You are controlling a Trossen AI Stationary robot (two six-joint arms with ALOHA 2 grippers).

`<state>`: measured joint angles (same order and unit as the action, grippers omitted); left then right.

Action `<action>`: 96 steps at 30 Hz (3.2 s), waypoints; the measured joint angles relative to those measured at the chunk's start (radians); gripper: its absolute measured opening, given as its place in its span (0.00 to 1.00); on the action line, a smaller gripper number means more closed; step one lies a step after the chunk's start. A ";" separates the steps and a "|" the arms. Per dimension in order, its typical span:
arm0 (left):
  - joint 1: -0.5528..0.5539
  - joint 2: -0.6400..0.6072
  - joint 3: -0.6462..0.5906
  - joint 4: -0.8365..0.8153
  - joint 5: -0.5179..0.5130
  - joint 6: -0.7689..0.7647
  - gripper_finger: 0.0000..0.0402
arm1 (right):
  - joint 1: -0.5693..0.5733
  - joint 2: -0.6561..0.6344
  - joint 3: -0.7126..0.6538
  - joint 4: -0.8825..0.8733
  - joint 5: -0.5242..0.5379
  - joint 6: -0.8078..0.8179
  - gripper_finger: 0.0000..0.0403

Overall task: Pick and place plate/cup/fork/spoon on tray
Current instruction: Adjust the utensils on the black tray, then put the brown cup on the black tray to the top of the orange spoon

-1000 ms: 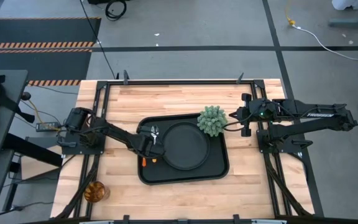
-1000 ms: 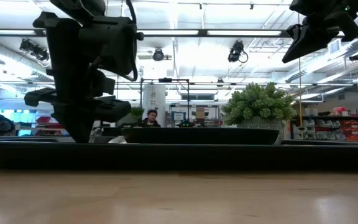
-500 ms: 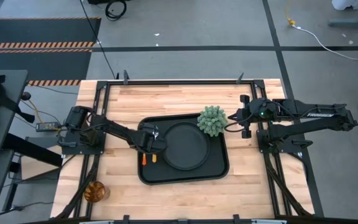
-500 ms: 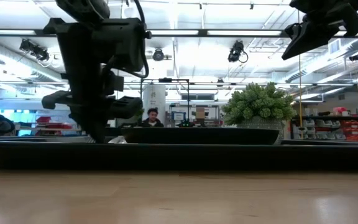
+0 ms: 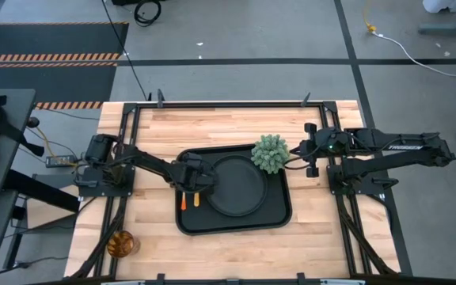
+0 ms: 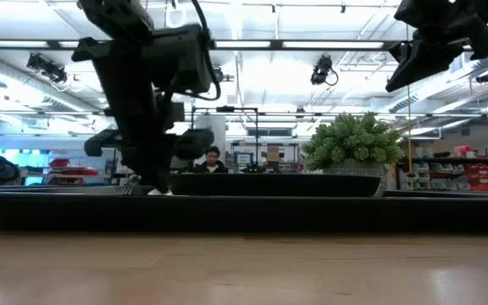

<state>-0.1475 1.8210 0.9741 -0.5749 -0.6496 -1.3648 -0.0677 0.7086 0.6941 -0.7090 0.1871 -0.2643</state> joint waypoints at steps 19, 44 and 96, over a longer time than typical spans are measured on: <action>-0.082 0.017 0.002 -0.069 0.077 -0.122 0.00 | 0.015 -0.105 0.000 -0.002 -0.006 -0.001 0.02; -0.078 -0.091 -0.001 -0.119 0.088 -0.063 0.08 | 0.015 -0.147 0.000 -0.013 -0.007 -0.020 0.02; -0.799 -0.489 0.002 -0.368 1.013 -0.965 0.13 | 0.015 -0.695 -0.113 0.013 0.181 -0.106 0.02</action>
<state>-0.9462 1.3323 0.9760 -0.9424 0.3633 -2.3295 -0.0528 0.0139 0.5807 -0.6959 0.3677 -0.3702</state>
